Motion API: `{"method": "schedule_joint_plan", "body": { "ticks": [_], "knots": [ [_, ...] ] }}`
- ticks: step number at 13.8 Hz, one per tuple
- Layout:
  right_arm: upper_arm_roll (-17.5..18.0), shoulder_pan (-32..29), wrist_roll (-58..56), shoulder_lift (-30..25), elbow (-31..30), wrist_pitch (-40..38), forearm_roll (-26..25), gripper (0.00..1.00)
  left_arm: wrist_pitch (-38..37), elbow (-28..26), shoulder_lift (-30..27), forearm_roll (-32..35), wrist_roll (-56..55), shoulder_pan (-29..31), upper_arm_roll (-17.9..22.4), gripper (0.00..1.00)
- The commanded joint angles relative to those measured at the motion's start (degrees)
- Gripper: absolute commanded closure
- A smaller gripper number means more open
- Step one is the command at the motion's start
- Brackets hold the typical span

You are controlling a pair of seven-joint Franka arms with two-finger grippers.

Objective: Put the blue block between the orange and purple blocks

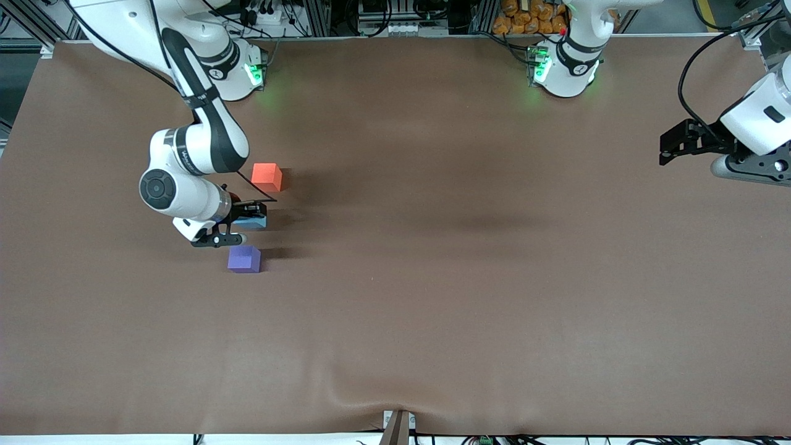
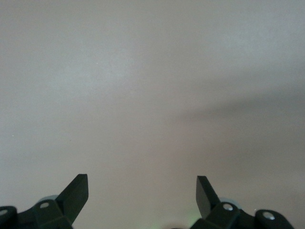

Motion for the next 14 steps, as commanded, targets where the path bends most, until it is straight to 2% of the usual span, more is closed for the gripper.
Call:
{"method": "schedule_joint_plan", "body": {
  "ticks": [1,4,6,8,9,10,11,12,13,14],
  "knots": [
    [0.53,-0.51,-0.96,1.63,-1.76,4.04,-0.4,1.0,-1.6,0.6,-0.47,1.19,-0.24,-0.65,-0.14,0.0],
    [0.44,-0.42,-0.96,2.34,-1.93,4.13,-0.4,1.0,-1.6,0.6,-0.47,-0.04,-2.18,-0.39,-0.14,0.0],
    [0.53,-0.42,-0.96,3.22,-2.2,5.53,-0.4,1.0,-1.51,0.77,-0.38,-4.5,-2.27,0.05,0.38,0.0],
    [0.53,-0.33,-0.61,4.27,-2.2,6.42,-0.32,1.0,-1.59,2.79,-0.03,-4.71,-2.35,-0.04,0.56,0.0],
    [0.53,-0.25,-0.43,4.45,-2.11,6.42,-0.32,0.85,-1.6,2.8,-0.03,-3.83,-2.36,-0.04,0.56,0.0],
    [0.53,-0.33,-0.26,4.54,-2.11,6.25,-0.32,0.06,-1.6,2.71,0.06,-2.35,-2.36,-0.3,0.21,0.0],
    [0.53,-0.68,-0.17,4.28,-1.85,5.37,-0.32,0.0,-1.68,2.45,0.24,-0.24,-2.36,-0.74,-0.14,0.0],
    [0.53,-0.95,-0.34,3.5,-1.24,3.36,-0.32,0.0,-1.68,2.27,0.24,0.39,-2.36,-0.74,-0.49,0.0],
    [0.44,-1.38,-0.43,2.1,1.38,-1.62,-0.23,0.0,-1.68,2.27,0.32,0.39,-2.36,-0.65,-0.49,0.0],
    [0.44,-1.74,-0.34,0.95,6.28,-9.93,-0.14,0.0,-1.68,2.27,0.33,0.39,-2.27,-0.39,-0.49,0.0]
  ]
}}
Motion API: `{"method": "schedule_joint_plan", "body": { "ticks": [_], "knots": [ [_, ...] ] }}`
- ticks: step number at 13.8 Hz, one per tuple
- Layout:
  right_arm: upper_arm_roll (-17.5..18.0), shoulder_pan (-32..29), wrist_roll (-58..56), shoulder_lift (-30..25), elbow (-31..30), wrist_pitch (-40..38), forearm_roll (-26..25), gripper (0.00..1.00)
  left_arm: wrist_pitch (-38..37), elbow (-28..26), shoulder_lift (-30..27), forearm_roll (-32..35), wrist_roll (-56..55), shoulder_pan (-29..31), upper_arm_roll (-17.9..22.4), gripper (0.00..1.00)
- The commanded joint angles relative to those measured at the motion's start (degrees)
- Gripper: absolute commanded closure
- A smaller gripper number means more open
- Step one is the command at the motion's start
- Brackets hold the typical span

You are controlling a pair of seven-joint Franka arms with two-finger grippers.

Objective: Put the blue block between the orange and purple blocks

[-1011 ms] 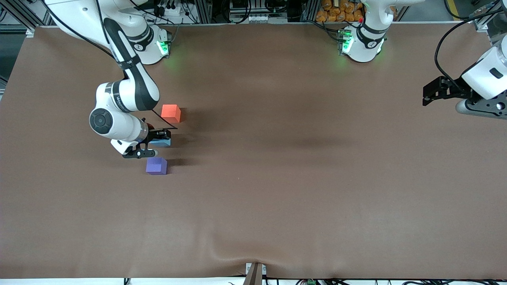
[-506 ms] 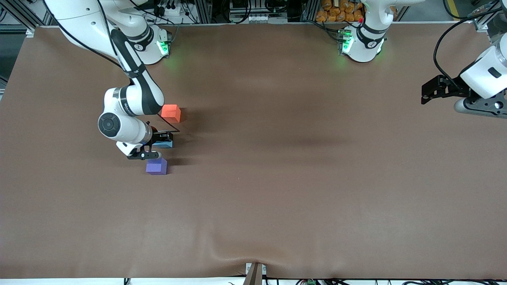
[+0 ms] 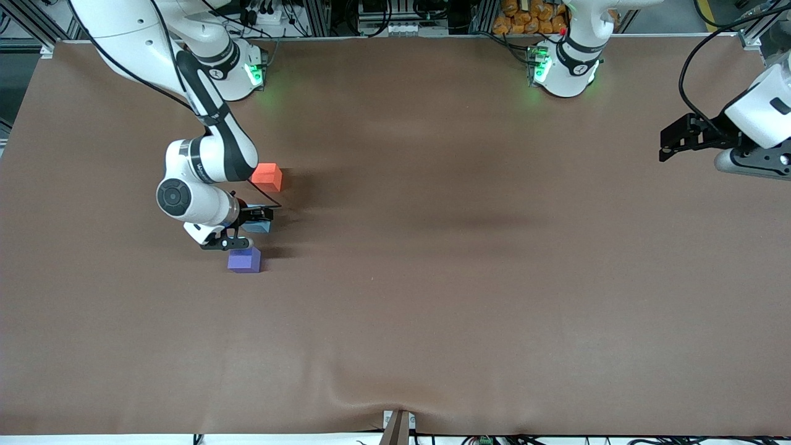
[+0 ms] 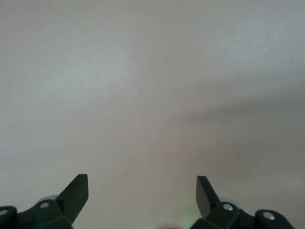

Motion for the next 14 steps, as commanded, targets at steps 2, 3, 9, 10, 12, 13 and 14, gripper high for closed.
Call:
{"method": "schedule_joint_plan", "body": {
  "ticks": [2,3,9,10,12,13,14],
  "knots": [
    [0.38,-2.72,-0.8,-3.3,21.12,-29.44,-0.05,0.0,-0.99,0.85,0.2,1.35,-0.69,0.2,-0.16,0.0],
    [0.38,-3.34,-0.88,-3.04,29.12,-35.8,-0.05,0.0,-0.99,1.03,0.2,1.35,-0.69,0.29,-0.07,0.0],
    [0.38,-13.44,-3.26,-3.21,58.36,-56.41,-0.14,0.0,-0.99,1.12,0.11,1.18,-0.6,0.37,0.37,0.0],
    [0.47,-14.06,-3.43,-4.69,59.77,-58.87,0.64,0.0,-0.99,1.03,0.11,1.26,-0.6,0.29,0.28,0.0],
    [0.21,-15.91,-3.61,-9.52,59.44,-61.62,1.62,0.0,-0.99,0.85,0.2,1.18,-0.6,0.37,0.37,0.0],
    [0.04,-15.65,-3.61,-11.28,58.39,-61.88,-0.04,0.0,-0.99,0.85,0.2,1.18,-0.6,0.46,0.37,0.0],
    [0.21,-15.04,-3.61,-14.17,55.68,-61.36,-3.18,0.0,-0.99,0.94,0.2,1.18,-0.6,0.72,0.37,0.0]
  ]
}}
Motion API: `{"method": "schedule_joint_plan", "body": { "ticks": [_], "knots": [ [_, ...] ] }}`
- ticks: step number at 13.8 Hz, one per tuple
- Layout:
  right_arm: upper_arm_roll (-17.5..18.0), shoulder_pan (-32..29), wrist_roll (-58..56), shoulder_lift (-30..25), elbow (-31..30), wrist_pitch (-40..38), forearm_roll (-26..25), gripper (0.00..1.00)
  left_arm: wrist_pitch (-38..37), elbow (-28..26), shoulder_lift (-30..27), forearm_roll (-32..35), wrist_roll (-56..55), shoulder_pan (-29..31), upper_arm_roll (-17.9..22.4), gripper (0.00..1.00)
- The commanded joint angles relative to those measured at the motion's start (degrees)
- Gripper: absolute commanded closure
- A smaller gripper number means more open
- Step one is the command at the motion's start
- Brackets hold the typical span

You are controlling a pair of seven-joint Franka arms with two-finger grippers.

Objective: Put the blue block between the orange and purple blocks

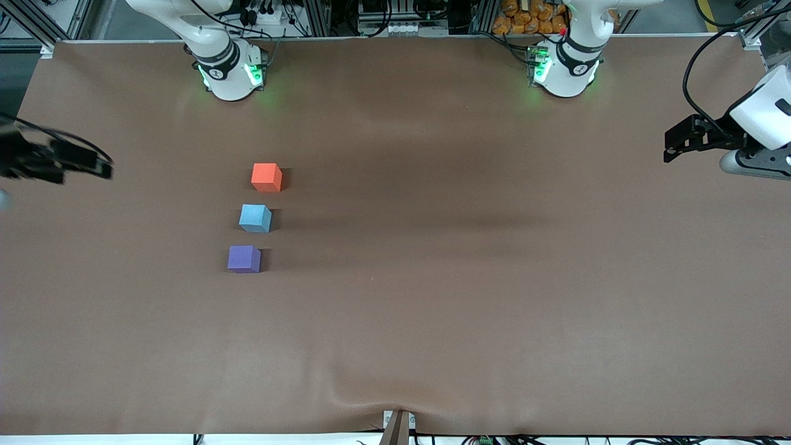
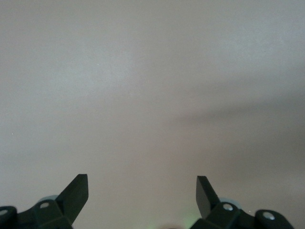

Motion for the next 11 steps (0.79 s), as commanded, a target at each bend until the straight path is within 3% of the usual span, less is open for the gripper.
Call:
{"method": "schedule_joint_plan", "body": {
  "ticks": [1,4,6,11],
  "knots": [
    [1.11,1.22,-0.28,-7.62,-7.05,1.71,-6.81,0.0,-0.94,0.65,0.1,1.0,-0.52,0.55,-0.14,0.0],
    [0.85,1.15,-2.46,-16.32,-20.66,9.86,-8.07,0.0,-0.94,0.73,0.1,1.0,-0.52,0.46,-0.14,0.0],
    [0.77,1.14,-4.85,-19.16,-27.54,14.98,-8.07,0.0,-0.94,0.73,0.1,1.0,-0.6,0.37,-0.14,0.0],
    [0.5,0.88,-12.64,-16.98,-23.18,14.73,-8.6,0.0,-0.94,0.65,0.46,1.0,-0.69,0.37,-0.23,0.0]
  ]
}}
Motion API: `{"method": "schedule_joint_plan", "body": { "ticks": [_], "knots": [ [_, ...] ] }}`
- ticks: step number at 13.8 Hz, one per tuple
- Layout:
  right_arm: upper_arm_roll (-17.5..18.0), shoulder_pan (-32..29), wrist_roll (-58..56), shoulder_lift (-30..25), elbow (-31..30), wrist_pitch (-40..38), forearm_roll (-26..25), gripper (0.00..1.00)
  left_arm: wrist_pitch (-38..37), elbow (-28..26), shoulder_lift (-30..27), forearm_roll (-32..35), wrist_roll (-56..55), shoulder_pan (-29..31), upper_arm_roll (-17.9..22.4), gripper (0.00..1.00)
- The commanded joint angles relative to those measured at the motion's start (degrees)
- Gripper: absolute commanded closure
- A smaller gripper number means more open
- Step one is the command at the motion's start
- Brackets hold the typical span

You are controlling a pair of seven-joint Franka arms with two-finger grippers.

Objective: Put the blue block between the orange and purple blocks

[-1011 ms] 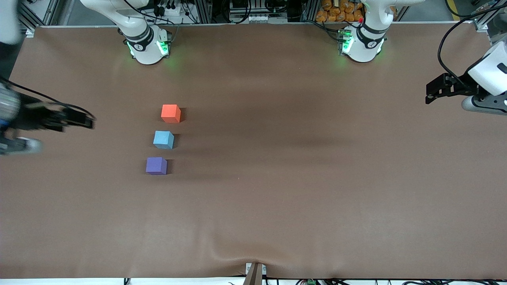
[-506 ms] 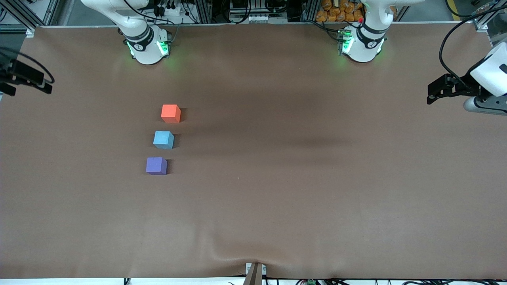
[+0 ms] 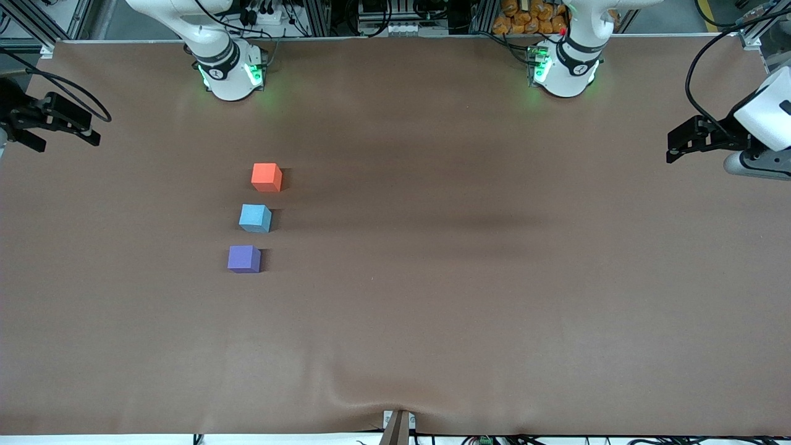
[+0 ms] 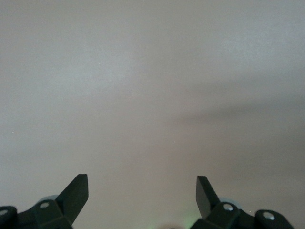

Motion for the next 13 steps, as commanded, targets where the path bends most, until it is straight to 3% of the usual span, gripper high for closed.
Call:
{"method": "schedule_joint_plan", "body": {
  "ticks": [1,13],
  "knots": [
    [-0.53,-0.3,-6.82,-0.05,1.69,-0.05,-1.34,0.0,-0.93,0.74,0.39,1.0,-0.6,0.04,-0.3,0.0],
    [-0.89,-0.48,-6.75,-0.04,1.79,-1.98,-1.08,0.0,-0.93,0.74,0.3,0.65,-0.6,0.22,-0.21,0.0]
  ]
}}
